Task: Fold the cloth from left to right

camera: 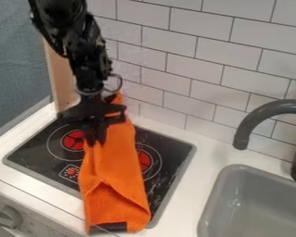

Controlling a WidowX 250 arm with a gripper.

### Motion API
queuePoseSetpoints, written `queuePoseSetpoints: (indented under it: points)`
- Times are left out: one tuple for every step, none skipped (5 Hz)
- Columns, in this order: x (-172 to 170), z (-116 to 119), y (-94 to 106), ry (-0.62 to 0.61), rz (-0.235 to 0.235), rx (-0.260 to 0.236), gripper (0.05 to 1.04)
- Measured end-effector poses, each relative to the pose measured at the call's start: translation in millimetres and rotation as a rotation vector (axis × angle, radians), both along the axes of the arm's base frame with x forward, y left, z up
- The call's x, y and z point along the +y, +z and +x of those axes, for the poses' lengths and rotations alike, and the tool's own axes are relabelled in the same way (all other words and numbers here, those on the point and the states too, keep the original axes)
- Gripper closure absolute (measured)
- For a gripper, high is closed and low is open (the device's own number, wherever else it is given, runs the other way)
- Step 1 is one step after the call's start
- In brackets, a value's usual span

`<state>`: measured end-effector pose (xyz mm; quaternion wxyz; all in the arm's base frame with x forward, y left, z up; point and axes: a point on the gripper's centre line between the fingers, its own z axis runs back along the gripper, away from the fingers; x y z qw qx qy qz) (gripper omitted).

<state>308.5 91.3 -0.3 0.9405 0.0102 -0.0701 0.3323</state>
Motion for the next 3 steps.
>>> queuePoseSetpoints:
  points:
    - [1.6,0.7,-3.2,-0.009,-0.008,0.022,0.865]
    - [5.1,0.2,3.0,0.003,0.001,0.064,0.605]
    - [3.2,-2.3,5.1,0.018,-0.011,0.076,0.303]
